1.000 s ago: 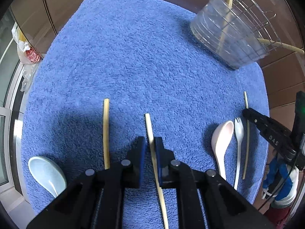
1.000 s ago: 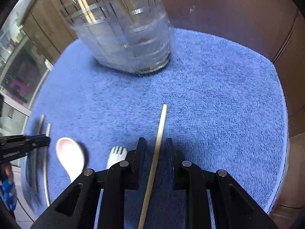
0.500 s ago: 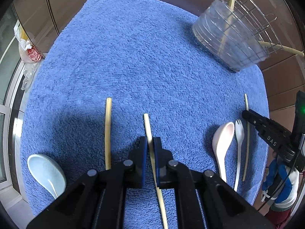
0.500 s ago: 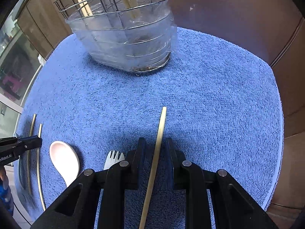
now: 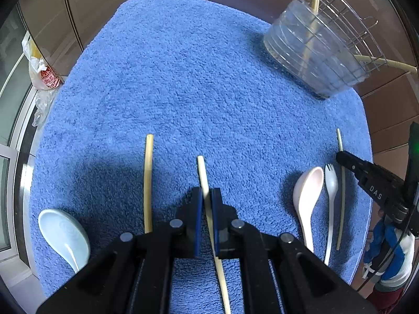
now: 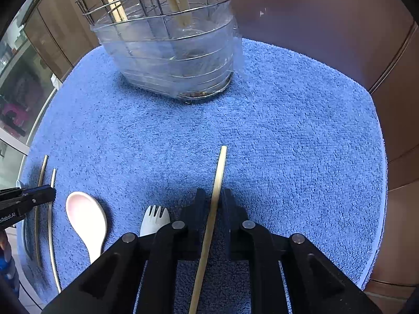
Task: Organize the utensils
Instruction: 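Lower the right gripper and grasp another wooden chopstick, then grasp a wooden chopstick with the left gripper and lift it, then drop the chopstick into the holder with the left gripper while the right gripper drops its chopstick, then withdraw both open grippers from the holder back over the towel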
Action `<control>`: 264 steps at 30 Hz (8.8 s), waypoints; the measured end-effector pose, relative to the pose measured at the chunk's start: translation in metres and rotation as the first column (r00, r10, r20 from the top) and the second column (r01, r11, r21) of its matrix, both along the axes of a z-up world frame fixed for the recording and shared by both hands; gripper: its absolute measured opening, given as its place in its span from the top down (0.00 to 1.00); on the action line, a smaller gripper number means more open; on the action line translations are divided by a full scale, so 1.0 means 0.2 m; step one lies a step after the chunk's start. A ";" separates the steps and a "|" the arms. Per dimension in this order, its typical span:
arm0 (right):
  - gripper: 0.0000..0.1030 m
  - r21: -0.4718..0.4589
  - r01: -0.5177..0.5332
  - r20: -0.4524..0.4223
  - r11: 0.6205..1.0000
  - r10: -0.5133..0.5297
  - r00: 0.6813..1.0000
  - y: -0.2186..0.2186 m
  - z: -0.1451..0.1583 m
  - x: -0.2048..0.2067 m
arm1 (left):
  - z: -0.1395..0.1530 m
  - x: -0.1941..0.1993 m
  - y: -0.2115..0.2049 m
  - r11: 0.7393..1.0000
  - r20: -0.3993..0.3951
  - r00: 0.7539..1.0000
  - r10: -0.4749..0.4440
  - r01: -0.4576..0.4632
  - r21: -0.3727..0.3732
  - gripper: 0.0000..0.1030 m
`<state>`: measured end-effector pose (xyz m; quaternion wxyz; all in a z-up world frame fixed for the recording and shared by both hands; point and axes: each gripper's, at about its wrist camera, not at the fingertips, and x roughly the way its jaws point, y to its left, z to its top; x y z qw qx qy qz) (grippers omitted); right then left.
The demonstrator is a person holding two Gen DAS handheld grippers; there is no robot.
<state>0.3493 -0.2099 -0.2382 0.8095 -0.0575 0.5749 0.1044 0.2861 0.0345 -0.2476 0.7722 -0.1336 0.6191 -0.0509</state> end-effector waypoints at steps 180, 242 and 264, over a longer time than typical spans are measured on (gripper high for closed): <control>0.54 0.277 0.134 0.751 0.951 -0.302 0.588 -0.36 1.04 -1.30 | 1.12 -1.03 -0.21 0.944 0.849 0.519 -0.100 -0.219 0.245 0.50; 0.52 0.239 0.120 0.739 0.964 -0.260 0.622 -0.35 0.93 -1.24 | 1.06 -0.99 -0.14 0.949 0.821 0.569 -0.045 -0.234 0.213 0.50; 0.45 0.188 0.061 0.799 0.980 -0.189 0.570 -0.30 1.01 -1.42 | 1.11 -1.21 -0.04 0.951 0.883 0.468 -0.011 -0.269 0.154 0.42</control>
